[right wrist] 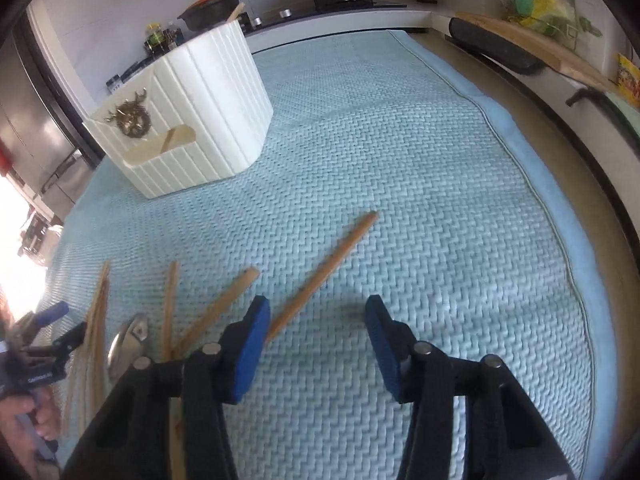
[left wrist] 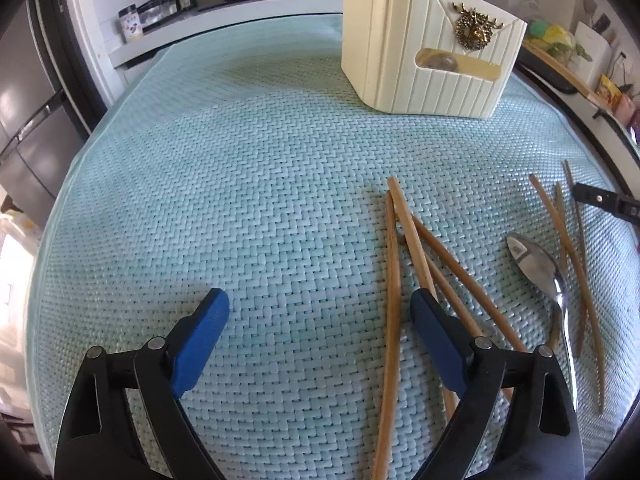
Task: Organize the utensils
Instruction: 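Close the left tool on a chopstick while the right tool grips another chopstick, then carry both held chopsticks up over the cream caddy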
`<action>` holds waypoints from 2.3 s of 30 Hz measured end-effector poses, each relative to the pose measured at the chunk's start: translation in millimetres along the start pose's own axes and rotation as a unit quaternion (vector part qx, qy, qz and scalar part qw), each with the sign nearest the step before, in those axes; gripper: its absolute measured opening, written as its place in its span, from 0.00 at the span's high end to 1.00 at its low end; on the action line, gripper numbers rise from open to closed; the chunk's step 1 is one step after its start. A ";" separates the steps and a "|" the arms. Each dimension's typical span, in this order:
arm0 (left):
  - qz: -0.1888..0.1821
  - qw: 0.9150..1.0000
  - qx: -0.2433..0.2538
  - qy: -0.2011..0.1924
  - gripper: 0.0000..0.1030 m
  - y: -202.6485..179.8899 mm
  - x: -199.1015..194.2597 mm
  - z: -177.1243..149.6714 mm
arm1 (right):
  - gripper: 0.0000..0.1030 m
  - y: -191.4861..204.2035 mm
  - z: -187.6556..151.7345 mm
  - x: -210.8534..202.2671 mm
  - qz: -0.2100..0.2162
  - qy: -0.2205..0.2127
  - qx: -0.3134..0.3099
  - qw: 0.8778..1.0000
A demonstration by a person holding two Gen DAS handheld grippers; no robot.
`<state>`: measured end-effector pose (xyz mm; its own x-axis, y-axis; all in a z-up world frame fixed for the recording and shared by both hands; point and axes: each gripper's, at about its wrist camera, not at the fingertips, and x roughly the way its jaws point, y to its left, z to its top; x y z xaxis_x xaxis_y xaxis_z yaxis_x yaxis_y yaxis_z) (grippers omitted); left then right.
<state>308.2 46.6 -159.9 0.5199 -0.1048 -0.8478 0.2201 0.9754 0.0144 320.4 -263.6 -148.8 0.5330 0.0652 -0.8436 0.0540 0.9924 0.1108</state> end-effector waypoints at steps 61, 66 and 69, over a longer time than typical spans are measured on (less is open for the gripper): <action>-0.094 0.965 -0.082 -0.230 0.97 24.8 -167.7 30.0 | 0.72 -38.3 10.7 -156.4 0.126 -0.149 0.042 0.980; -0.095 0.964 -0.090 -0.230 0.97 27.4 -166.3 28.8 | 0.58 -95.9 4.3 -109.4 0.108 -0.075 0.141 0.981; -0.097 0.965 -0.092 -0.226 0.97 24.9 -163.0 31.7 | 0.58 -121.5 17.0 -68.8 0.094 -0.034 0.184 0.978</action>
<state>255.1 81.8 -4.6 0.8003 -0.3216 -0.5060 0.2205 0.9427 -0.2504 291.5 -390.5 -95.3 0.6173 0.2233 -0.7544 0.2430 0.8579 0.4528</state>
